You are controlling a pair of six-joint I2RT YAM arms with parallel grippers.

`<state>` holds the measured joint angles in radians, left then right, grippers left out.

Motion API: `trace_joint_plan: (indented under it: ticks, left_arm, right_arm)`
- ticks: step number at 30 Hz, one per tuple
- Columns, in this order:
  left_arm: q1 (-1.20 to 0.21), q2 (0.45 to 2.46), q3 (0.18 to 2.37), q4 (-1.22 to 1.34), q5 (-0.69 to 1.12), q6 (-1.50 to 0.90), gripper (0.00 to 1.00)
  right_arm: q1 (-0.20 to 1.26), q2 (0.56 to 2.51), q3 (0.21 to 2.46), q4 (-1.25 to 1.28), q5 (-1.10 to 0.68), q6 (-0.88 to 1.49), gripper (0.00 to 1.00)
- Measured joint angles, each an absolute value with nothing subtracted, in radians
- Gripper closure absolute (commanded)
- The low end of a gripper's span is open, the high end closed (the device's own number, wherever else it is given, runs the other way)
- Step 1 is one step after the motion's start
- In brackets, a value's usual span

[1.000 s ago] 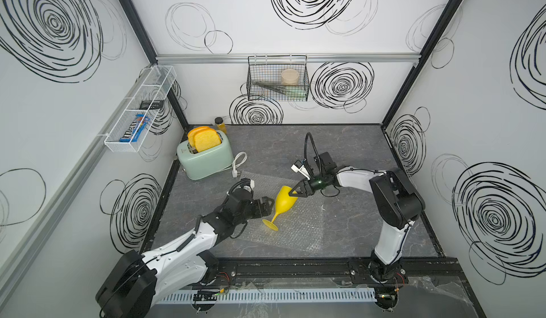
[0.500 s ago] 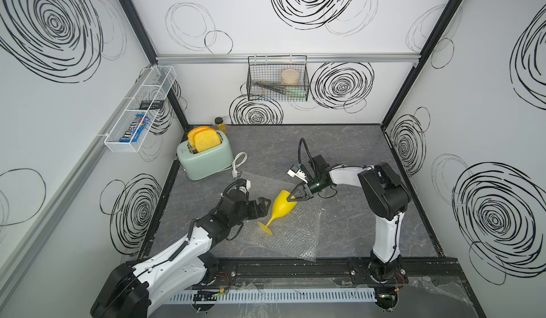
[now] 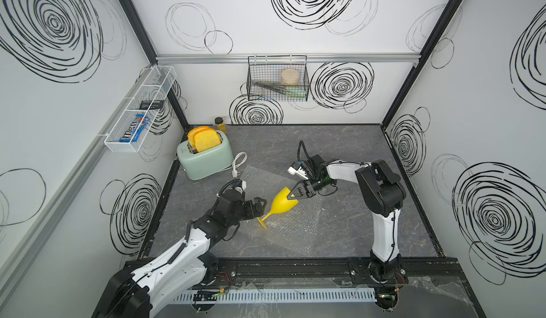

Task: Unpack wine glasses from bubble wrap
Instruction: Pick up the wine glass from the bubble wrap.

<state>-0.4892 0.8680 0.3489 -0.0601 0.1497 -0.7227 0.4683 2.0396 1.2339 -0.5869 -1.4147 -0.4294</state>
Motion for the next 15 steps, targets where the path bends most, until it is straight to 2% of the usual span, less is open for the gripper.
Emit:
trace_joint_plan:
  ticks: [8,15]
  left_arm:
    - [-0.452,0.848,0.349,-0.068,0.160,-0.706,0.05]
    - [-0.426,0.839,0.349,-0.078,0.165,-0.698,0.05]
  right_arm:
    - [0.393,1.807,1.166,-0.357,-1.241,-0.152,1.00]
    - [0.287,1.697,1.169,-0.223,-1.054,0.052,1.00]
